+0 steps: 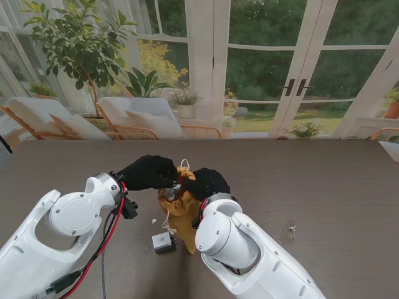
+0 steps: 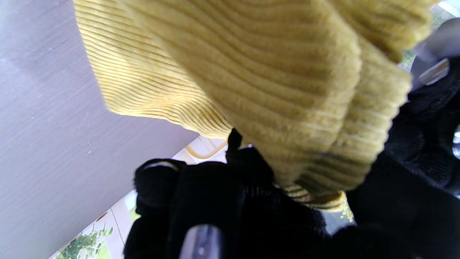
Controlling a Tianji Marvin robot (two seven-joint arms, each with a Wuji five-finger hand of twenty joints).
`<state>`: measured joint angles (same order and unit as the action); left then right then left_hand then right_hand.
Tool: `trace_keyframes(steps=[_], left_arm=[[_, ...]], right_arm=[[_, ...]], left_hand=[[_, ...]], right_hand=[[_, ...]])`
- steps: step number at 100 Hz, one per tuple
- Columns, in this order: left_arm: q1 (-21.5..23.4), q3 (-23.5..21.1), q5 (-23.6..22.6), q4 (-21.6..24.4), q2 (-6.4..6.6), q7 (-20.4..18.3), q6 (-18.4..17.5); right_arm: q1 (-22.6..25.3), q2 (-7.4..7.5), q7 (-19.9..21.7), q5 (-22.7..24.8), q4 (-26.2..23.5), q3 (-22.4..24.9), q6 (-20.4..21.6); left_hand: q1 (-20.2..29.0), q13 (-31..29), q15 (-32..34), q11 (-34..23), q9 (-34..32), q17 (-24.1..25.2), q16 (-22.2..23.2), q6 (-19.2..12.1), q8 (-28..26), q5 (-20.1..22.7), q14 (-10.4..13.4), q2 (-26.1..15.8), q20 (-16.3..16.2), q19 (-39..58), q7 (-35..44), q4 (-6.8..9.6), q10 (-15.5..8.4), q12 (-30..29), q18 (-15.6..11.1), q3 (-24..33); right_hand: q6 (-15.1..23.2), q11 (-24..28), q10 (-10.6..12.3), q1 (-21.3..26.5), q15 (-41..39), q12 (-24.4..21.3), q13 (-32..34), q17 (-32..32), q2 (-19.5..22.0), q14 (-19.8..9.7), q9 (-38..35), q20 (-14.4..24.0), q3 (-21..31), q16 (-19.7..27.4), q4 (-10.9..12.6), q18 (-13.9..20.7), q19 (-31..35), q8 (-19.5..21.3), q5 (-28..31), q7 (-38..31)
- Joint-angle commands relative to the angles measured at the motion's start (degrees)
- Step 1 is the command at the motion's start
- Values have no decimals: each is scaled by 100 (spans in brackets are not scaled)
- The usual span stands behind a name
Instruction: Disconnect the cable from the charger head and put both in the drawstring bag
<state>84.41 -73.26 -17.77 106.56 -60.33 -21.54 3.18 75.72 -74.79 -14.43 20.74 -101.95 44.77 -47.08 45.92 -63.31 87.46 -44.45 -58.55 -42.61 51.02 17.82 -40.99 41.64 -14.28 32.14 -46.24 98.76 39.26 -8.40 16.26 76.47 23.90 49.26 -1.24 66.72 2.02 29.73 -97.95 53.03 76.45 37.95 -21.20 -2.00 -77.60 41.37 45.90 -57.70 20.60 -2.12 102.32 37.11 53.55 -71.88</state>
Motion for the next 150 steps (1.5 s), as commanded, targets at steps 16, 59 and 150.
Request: trace_keyframes(steps=[16,59,150], left_arm=[[43,-31,23,63,-16,-35,-45],[757,-406,-471,231,-129,729,-242],[1302,-102,-1917,-77,131,-25,-328]], right_arm=[[25,-32,83,-5,-80,10,-26],[6,-19,108,-46,-96,102,-59],[63,32,157,-66,-226,234,-50]], left_hand=[[-638,241,-51,50,470,106,115,180,513,40,240,-686,-157,23,-1188,554,33,-595,-234,-131],[-695,1577,-2298,1439,1073,1673,-169,66,1042,67,-877,-966,-515,-1474,-1916,601,401,-2154,65,-762],[-1234,4446,-6791,3692,2807,4518,-1656,636,1694,-1301,-592,-224,528,-4731,-3112,382,423,-4276,-845,-857]], right_hand=[[-785,21,-434,112,-268,-31,-70,2959,-70,-1039,-529,239,227,27,-160,-8,634,99,261,-385],[-793,-12,-458,152,-269,-29,-70,2959,-74,-1039,-527,240,208,28,-231,-8,634,97,248,-376],[-809,-30,-470,152,-277,-11,-70,2956,-87,-1021,-529,243,236,29,-256,-36,632,94,240,-370]])
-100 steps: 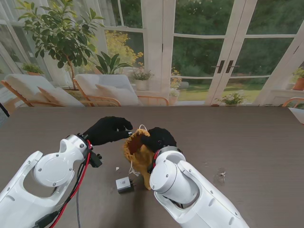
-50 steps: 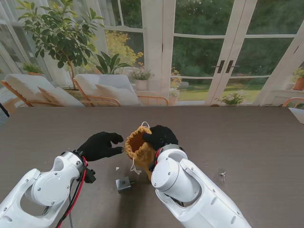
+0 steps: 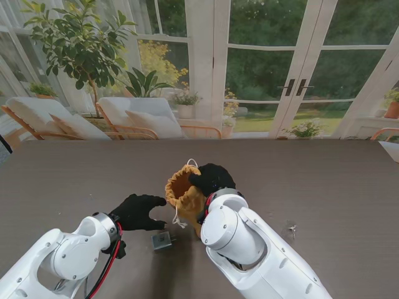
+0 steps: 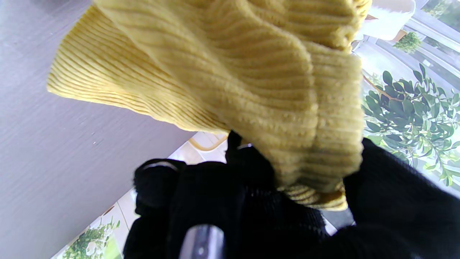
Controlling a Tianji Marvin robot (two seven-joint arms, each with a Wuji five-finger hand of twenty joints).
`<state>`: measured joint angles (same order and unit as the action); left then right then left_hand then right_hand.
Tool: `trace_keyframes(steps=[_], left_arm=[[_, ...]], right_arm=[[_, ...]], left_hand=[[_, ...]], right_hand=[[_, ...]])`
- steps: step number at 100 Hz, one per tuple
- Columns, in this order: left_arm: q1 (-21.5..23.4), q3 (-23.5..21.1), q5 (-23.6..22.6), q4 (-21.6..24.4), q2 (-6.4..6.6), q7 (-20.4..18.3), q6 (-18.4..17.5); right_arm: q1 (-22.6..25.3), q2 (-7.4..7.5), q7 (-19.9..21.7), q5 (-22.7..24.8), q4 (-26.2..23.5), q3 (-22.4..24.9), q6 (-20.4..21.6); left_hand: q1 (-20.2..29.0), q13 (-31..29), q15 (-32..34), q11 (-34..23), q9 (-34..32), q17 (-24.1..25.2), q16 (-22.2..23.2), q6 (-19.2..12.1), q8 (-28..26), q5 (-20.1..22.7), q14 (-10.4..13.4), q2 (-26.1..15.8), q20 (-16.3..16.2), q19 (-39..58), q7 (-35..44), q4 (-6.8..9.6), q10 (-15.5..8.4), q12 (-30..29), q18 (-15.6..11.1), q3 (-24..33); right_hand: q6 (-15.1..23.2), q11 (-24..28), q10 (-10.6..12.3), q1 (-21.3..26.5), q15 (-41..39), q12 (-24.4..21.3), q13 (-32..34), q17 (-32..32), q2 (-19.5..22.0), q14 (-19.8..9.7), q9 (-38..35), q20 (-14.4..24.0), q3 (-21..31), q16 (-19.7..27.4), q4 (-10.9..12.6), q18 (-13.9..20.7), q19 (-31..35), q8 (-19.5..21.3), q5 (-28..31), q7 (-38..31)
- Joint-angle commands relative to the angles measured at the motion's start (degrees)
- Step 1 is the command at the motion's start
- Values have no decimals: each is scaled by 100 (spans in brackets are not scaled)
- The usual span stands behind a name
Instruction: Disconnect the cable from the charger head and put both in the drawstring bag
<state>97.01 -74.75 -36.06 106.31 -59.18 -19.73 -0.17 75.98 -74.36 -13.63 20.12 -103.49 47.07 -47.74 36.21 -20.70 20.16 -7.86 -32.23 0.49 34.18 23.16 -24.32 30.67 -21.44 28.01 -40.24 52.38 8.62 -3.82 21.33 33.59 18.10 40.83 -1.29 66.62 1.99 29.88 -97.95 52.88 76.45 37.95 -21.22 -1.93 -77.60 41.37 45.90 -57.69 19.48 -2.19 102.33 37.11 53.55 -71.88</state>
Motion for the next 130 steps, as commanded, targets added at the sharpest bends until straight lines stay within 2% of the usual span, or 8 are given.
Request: trace_keyframes(steps=[1,31,58,75,114,130], left_arm=[[41,57,-107,-59,17,-206,5],[-65,377,-563,-335,43,-166,-4],[-228,688,-1004,-575,67,-134,61],[-334,872,-1292,-744,66,-2,72],[-483,1160,-1822,-913,97,2,193],[-575,1294,-2020,-1005,112,1,202]], right_arm=[[38,-11,76,-4,-73,6,18],[92,13,87,-17,-101,48,74],[130,19,84,-42,-137,81,88],[158,23,75,-48,-152,88,110],[209,35,86,-67,-184,119,122],[220,34,83,-78,-191,123,121]], left_hand=[[-272,192,-52,30,187,210,43,95,22,-212,133,190,-90,-98,-41,-79,-89,23,-271,-17],[-426,390,-41,89,463,335,120,47,-6,-469,289,193,-201,-228,-72,-109,-170,68,-425,-104],[-480,361,66,39,438,298,199,167,-34,-531,227,250,-278,-276,-58,-164,-111,147,-484,-135],[-539,319,330,-66,378,253,364,103,-165,-525,233,255,-372,-136,86,-177,-145,354,-553,-123],[-684,201,936,-573,374,178,634,73,-535,-524,169,397,-385,244,452,-271,-179,828,-622,-22],[-614,73,1380,-1133,389,97,878,26,-723,-517,153,450,-448,574,716,-256,-218,1090,-626,162]], right_hand=[[-805,-19,-466,136,-277,4,-70,2956,-86,-1028,-529,243,235,28,-144,-29,631,94,240,-369],[-800,-22,-470,128,-278,14,-70,2957,-88,-1044,-528,247,246,28,-133,-36,633,93,244,-369],[-816,-25,-480,125,-287,20,-71,2957,-87,-1005,-528,249,245,28,-132,-49,638,91,253,-366],[-816,-23,-481,124,-288,24,-71,2957,-88,-1011,-529,250,244,28,-131,-51,640,92,252,-366],[-809,-27,-483,124,-300,27,-72,2960,-101,-1006,-529,250,250,25,-127,-50,651,92,248,-366],[-809,-27,-486,121,-302,28,-72,2961,-98,-1010,-529,250,255,24,-125,-49,656,92,249,-367]])
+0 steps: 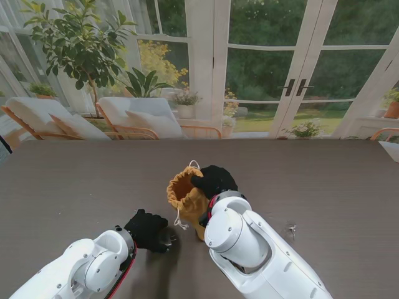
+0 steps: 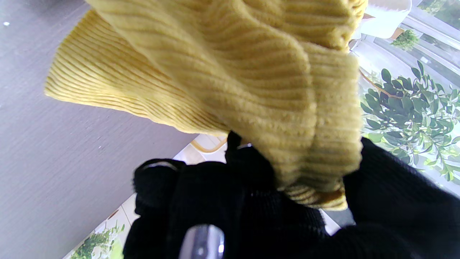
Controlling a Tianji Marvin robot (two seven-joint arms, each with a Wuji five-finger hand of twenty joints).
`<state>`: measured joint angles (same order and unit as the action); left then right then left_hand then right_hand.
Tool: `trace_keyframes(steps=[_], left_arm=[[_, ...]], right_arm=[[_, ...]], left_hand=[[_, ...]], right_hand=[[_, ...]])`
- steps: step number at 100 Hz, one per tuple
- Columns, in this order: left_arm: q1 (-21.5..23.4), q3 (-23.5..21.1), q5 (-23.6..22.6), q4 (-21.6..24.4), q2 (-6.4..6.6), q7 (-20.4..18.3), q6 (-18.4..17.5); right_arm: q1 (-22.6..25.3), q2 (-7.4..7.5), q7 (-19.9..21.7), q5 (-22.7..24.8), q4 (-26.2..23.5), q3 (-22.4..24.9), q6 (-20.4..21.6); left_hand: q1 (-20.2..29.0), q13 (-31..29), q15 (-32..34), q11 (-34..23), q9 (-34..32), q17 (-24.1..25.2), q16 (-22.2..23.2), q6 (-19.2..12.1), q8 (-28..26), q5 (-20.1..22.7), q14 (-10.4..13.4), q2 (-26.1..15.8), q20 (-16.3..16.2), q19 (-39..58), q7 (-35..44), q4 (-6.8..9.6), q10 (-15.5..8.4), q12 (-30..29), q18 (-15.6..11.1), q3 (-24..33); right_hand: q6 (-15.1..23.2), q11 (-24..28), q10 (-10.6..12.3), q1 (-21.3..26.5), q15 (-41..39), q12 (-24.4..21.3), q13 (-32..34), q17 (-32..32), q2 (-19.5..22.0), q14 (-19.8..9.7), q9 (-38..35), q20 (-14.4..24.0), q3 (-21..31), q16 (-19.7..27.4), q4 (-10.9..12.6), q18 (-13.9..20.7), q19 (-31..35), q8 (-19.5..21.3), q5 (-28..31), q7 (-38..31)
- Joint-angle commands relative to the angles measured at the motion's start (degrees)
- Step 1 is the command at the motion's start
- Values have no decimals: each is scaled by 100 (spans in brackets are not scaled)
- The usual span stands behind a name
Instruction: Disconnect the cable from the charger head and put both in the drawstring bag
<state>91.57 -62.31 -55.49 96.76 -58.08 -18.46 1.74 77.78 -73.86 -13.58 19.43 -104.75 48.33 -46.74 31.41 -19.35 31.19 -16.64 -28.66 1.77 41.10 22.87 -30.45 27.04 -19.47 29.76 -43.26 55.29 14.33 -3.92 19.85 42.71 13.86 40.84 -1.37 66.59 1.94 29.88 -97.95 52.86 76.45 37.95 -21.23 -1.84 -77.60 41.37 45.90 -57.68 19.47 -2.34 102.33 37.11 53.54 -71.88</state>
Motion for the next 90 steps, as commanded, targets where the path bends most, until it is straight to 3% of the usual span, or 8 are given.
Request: trace_keyframes(steps=[1,24,40,59,65,69,79,90], left_arm=[[-35,55,-94,-56,3,-127,8],[-153,234,-379,-212,11,-13,14],[-250,377,-510,-350,20,64,-1],[-373,545,-598,-576,23,277,-97],[-406,590,-644,-639,27,327,-130],[-429,619,-646,-667,33,308,-144],[-479,700,-624,-767,39,331,-143],[-512,776,-633,-899,33,503,-160]], right_arm=[[40,-16,78,-10,-65,-3,21],[61,-11,82,-28,-57,18,30],[63,-15,74,-46,-56,33,29],[64,-25,56,-71,-43,48,33],[67,-25,57,-84,-42,54,30],[70,-26,56,-92,-43,59,31],[78,-25,57,-109,-49,67,32],[77,-28,55,-120,-48,73,34]], left_hand=[[-128,-71,335,-325,25,-42,224,58,-135,-150,-45,279,-153,319,179,-240,-70,236,-201,185],[77,-490,1342,-1577,-250,-368,705,-49,-812,-201,-6,364,-250,1051,1365,-170,-204,1396,-169,715],[248,-830,1670,-1660,-572,-680,740,-206,-1173,-137,-45,398,-283,1555,2302,-183,-295,1348,-140,905],[512,-1489,2220,-1671,-1158,-1330,813,-557,-1754,148,135,502,-347,1989,3646,-215,-511,1123,-140,1188],[738,-1738,2332,-1722,-1387,-1550,762,-722,-1973,266,203,679,-298,2085,4211,-557,-591,1083,-138,1034],[891,-1895,2354,-1747,-1534,-1687,709,-842,-2049,318,247,741,-235,2148,4637,-675,-647,1066,-151,883],[1177,-2304,2334,-1735,-1933,-2035,548,-1072,-1919,499,322,863,-47,2317,5279,-764,-760,948,-138,688],[1519,-2803,2388,-1509,-2526,-2459,416,-1303,-1614,813,422,947,257,2580,5684,-796,-888,1935,-108,571]], right_hand=[[-801,-24,-482,116,-302,30,-72,2961,-101,-1020,-529,250,253,23,-125,-34,656,92,249,-367],[-801,-26,-486,117,-308,31,-72,2960,-108,-1002,-529,249,261,21,-120,-38,659,91,248,-368],[-801,-27,-487,116,-310,31,-72,2960,-108,-1000,-529,247,264,21,-118,-44,658,90,248,-368],[-801,-25,-488,111,-314,33,-72,2960,-107,-995,-529,247,265,21,-118,-51,663,89,248,-369],[-800,-25,-488,111,-315,33,-72,2961,-109,-996,-529,246,264,21,-118,-51,664,89,246,-368],[-796,-25,-488,114,-317,33,-72,2963,-113,-999,-529,246,266,21,-118,-48,666,88,243,-367],[-795,-25,-497,113,-321,33,-72,2964,-113,-999,-529,248,266,20,-119,-47,674,88,243,-368],[-794,-25,-498,117,-322,34,-73,2963,-117,-1006,-529,247,269,19,-119,-44,677,87,242,-368]])
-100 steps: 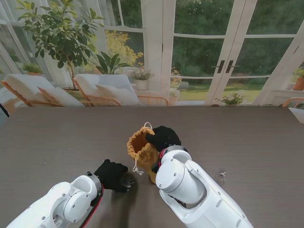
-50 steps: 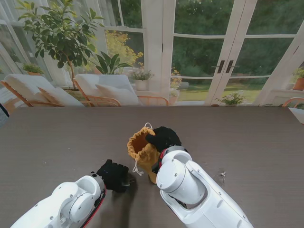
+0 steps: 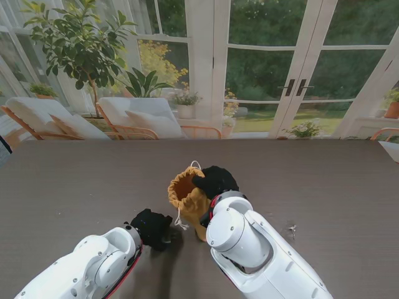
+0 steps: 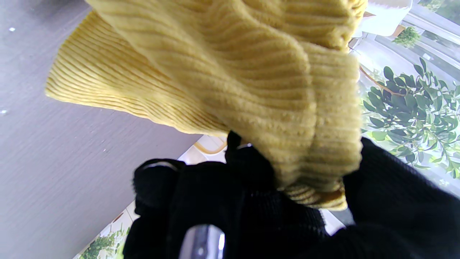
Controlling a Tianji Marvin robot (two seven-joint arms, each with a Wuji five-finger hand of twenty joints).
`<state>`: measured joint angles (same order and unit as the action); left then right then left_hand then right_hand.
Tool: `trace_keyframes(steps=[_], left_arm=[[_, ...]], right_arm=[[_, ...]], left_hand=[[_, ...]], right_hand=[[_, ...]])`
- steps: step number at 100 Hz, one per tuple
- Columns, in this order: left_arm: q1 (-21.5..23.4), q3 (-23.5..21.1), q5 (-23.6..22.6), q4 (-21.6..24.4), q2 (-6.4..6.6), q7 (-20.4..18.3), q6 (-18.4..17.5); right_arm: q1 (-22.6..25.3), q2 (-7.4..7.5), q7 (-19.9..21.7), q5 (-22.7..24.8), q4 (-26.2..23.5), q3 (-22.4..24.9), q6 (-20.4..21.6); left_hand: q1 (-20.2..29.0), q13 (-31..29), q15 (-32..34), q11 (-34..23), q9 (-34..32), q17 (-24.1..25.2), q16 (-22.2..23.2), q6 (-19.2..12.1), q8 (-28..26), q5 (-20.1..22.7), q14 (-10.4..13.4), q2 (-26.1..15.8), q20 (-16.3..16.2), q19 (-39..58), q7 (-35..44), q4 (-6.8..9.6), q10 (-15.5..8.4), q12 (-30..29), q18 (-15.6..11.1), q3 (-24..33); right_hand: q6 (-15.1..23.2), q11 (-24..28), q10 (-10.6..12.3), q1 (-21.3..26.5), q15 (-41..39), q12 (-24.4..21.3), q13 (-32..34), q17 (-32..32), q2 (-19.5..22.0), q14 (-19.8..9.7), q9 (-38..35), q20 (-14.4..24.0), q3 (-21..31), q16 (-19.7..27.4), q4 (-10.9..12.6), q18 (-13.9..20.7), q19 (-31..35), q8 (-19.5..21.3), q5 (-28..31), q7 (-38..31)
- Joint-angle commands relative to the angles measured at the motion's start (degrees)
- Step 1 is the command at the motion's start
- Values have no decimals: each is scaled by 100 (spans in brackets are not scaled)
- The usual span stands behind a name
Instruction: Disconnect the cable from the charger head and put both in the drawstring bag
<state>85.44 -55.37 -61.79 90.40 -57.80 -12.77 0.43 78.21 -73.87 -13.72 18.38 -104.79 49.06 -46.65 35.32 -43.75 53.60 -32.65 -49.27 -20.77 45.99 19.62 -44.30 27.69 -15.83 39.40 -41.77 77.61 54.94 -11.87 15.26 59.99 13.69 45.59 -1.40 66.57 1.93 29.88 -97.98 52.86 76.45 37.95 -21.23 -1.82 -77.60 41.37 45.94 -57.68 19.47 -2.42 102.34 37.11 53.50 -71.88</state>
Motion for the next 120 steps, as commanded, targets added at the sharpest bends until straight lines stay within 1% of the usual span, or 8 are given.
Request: trace_keyframes(steps=[1,19,25,38,49,65,81,120], left_arm=[[99,87,-5,-272,4,-49,-32],[82,132,-47,-396,-4,170,-72],[85,131,-74,-418,-5,223,-97],[100,114,-114,-455,-4,322,-183],[118,76,-41,-473,-9,351,-270],[168,-52,126,-512,-37,508,-445],[277,-310,358,-530,-106,862,-662],[653,-1127,765,27,-213,972,-882]], right_arm=[[35,-27,68,-16,-44,0,23],[44,-32,59,-33,-52,6,24],[47,-34,54,-39,-53,7,27],[54,-38,48,-55,-52,10,27],[65,-42,41,-75,-50,19,27],[77,-43,45,-99,-46,35,17],[87,-49,40,-137,-39,51,9],[61,-59,38,-184,13,60,9]], left_hand=[[1143,-407,143,126,-527,-243,-87,-1001,-210,793,68,-14,127,360,1643,-7,-444,235,-86,108],[1283,-1111,-37,540,-1392,-887,-284,-1417,1,1534,246,66,395,413,1730,-94,-677,279,-89,218],[1298,-1287,-170,687,-1568,-1060,-356,-1487,29,1654,310,157,542,364,1696,-132,-687,219,-133,272],[1358,-1794,-513,1089,-2118,-1601,-520,-1653,213,1962,496,441,907,164,1621,-188,-937,113,-321,474],[1393,-2104,-839,1233,-2317,-1949,-600,-1667,534,2016,595,545,1087,-90,1781,-191,-1042,38,-368,658],[1391,-2383,-1052,1269,-2483,-2276,-618,-1558,880,1997,630,647,1137,-247,2041,-131,-1101,-69,-281,903],[1393,-2483,-944,1107,-2537,-2344,-418,-1354,1351,1953,575,778,1003,-162,2386,-62,-1086,66,-152,1167],[1449,-2450,-811,1014,-2503,-2273,-279,-1177,1425,1901,468,787,902,-24,2502,11,-909,193,-38,1223]], right_hand=[[-792,-24,-497,115,-320,34,-73,2963,-117,-1007,-529,247,264,19,-120,-37,676,87,247,-368],[-785,-25,-494,111,-328,34,-73,2966,-131,-1004,-529,247,273,17,-115,-34,685,85,243,-367],[-774,-25,-497,108,-329,34,-72,2967,-126,-1012,-529,248,277,16,-115,-34,693,82,245,-366],[-774,-26,-499,107,-333,35,-73,2966,-119,-1007,-528,247,277,14,-118,-33,695,81,246,-366],[-774,-28,-504,118,-333,36,-73,2966,-125,-1004,-529,246,271,14,-126,-32,695,81,246,-365],[-774,-31,-511,118,-333,35,-73,2966,-127,-1005,-528,245,269,14,-131,-32,696,80,245,-365],[-784,-33,-508,127,-333,35,-73,2966,-143,-1005,-528,244,270,14,-138,-32,696,75,236,-357],[-792,-40,-517,145,-333,35,-73,2966,-140,-1005,-528,243,264,14,-166,-32,697,70,235,-354]])
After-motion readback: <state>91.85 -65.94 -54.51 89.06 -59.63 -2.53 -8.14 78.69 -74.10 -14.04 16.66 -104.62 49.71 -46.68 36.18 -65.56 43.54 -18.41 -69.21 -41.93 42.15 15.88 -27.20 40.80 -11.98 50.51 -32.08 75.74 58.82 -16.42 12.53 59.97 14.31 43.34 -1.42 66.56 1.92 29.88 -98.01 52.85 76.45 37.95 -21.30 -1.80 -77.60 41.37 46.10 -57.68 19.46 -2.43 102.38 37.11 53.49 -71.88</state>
